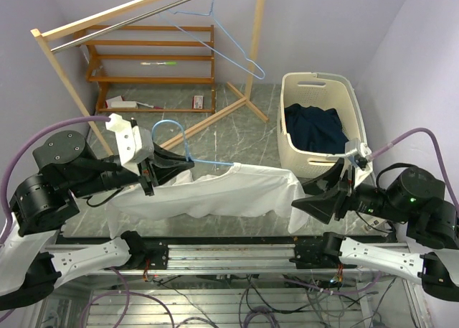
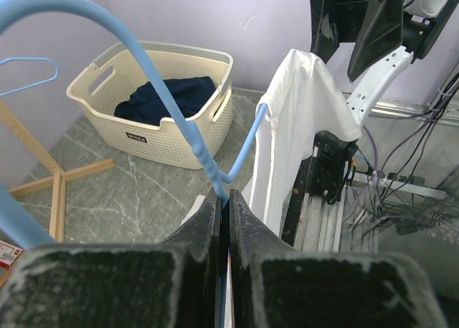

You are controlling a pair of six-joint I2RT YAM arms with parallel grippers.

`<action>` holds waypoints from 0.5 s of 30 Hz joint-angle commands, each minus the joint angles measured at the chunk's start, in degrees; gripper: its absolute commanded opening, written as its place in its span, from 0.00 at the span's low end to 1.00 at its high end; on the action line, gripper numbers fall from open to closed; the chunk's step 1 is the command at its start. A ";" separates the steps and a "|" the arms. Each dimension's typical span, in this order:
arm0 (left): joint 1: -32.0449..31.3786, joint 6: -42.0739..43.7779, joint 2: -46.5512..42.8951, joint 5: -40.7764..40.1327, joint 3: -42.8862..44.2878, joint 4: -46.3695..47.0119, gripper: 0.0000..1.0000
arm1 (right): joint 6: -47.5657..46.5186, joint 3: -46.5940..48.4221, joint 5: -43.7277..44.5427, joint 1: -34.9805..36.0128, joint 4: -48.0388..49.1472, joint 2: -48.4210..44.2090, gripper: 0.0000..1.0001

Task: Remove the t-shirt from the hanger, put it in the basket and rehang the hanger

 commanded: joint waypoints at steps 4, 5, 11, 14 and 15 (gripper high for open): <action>0.12 -0.82 0.18 -0.65 1.02 1.60 0.07 | 1.52 -3.14 3.24 0.11 -2.08 -1.21 0.33; 0.07 -0.93 0.18 -0.52 0.98 1.66 0.07 | 1.47 -3.30 3.65 0.16 -2.01 -1.21 0.30; 0.05 -1.88 -0.44 0.56 0.92 1.98 0.07 | 0.95 -3.99 9.16 0.15 -1.64 -0.79 0.53; 0.11 -2.02 -0.36 0.84 1.28 1.31 0.07 | 0.49 -3.82 11.26 0.11 -1.14 -0.26 0.64; 0.12 -1.99 -0.29 0.87 1.27 1.13 0.07 | 0.29 -3.69 11.78 0.10 -0.87 -0.06 0.65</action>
